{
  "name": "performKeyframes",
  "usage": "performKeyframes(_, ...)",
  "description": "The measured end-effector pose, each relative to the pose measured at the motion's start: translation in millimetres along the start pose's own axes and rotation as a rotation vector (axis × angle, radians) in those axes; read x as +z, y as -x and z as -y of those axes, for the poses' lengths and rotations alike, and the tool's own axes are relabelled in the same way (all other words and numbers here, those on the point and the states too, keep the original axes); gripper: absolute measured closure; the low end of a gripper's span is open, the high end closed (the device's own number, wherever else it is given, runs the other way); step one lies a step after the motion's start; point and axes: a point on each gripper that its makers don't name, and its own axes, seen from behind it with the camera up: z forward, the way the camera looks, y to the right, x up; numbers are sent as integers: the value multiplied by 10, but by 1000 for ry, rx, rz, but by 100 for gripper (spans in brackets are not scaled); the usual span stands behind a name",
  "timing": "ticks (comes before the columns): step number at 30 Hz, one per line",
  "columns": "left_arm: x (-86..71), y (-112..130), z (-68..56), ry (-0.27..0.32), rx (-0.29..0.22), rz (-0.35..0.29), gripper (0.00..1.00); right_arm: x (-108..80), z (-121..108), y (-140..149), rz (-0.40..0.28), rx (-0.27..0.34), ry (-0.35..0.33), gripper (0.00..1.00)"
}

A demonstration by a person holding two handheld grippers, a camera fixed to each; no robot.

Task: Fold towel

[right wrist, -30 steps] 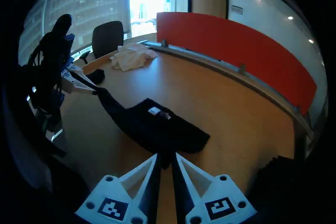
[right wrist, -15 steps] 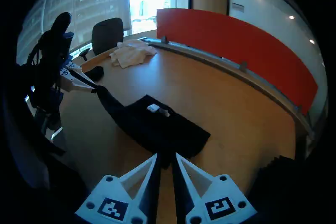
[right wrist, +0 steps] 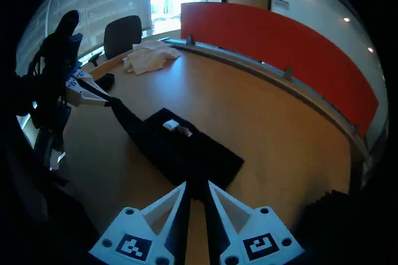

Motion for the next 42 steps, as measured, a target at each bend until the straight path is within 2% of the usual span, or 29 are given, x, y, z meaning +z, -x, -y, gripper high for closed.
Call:
performKeyframes(13, 365, -89, 125, -10, 0, 10, 86, 320, -279, 18, 28, 28, 23, 83)
performKeyframes(26, 590, 5, 168, -2, -2, 38, 86, 518, -337, 133, 61, 48, 25, 83)
performKeyframes(42, 976, 83, 313, -44, -5, 58, 85, 889, -476, 265, 86, 84, 42, 82)
